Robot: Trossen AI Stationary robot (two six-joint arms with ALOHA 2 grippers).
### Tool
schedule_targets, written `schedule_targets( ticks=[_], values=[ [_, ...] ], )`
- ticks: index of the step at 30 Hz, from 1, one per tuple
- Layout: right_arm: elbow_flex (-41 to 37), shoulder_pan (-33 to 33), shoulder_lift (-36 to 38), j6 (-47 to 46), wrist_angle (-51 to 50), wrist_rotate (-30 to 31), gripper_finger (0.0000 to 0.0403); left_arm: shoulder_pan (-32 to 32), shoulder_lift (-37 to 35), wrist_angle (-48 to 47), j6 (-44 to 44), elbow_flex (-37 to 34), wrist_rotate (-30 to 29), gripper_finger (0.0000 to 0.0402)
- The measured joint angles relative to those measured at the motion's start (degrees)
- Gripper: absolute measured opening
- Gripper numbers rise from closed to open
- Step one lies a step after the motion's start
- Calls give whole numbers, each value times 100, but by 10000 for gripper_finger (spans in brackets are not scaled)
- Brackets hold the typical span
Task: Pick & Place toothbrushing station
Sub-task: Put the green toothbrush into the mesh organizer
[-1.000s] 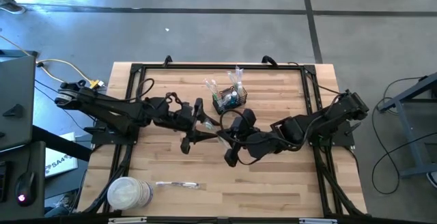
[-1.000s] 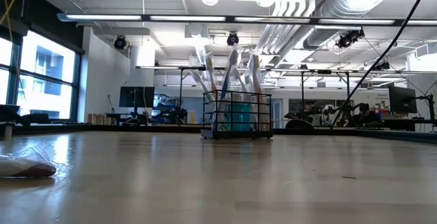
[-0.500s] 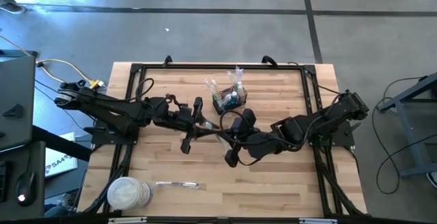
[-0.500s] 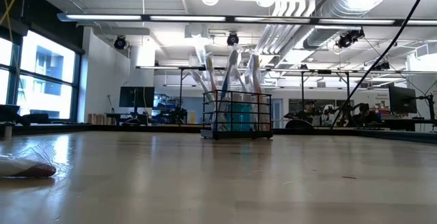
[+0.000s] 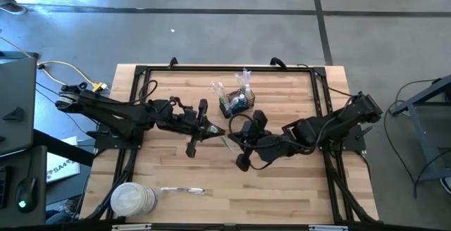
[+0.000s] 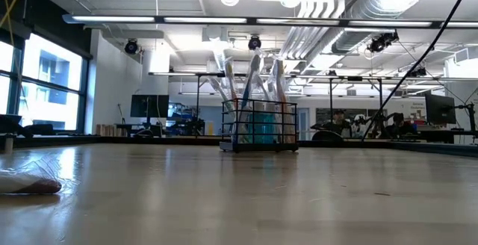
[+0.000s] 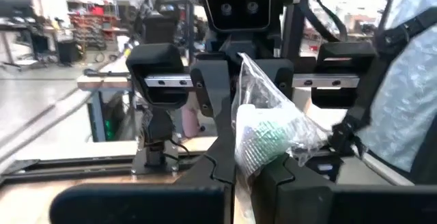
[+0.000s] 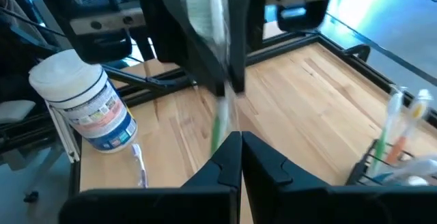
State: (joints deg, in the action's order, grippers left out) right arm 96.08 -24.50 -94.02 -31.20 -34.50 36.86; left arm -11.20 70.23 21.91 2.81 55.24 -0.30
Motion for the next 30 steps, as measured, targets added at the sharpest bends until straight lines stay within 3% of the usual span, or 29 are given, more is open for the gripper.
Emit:
schedule_targets(
  ticks=[7, 15, 21, 30],
  values=[
    [0, 17, 445, 3, -595, -109, 2, 57, -288, -448, -262, 2, -507, 10],
    [1, 17, 1070, 143, -1316, -13, 2, 721, -500, -1080, 51, 31, -1237, 10],
    [1, 17, 1473, 162, -2025, 549, 2, 1314, -260, -1414, 165, 81, -1571, 10],
    [-1, 17, 1754, 560, -2561, 1054, 2, 2291, 199, -1434, 46, 79, -1599, 10]
  ],
)
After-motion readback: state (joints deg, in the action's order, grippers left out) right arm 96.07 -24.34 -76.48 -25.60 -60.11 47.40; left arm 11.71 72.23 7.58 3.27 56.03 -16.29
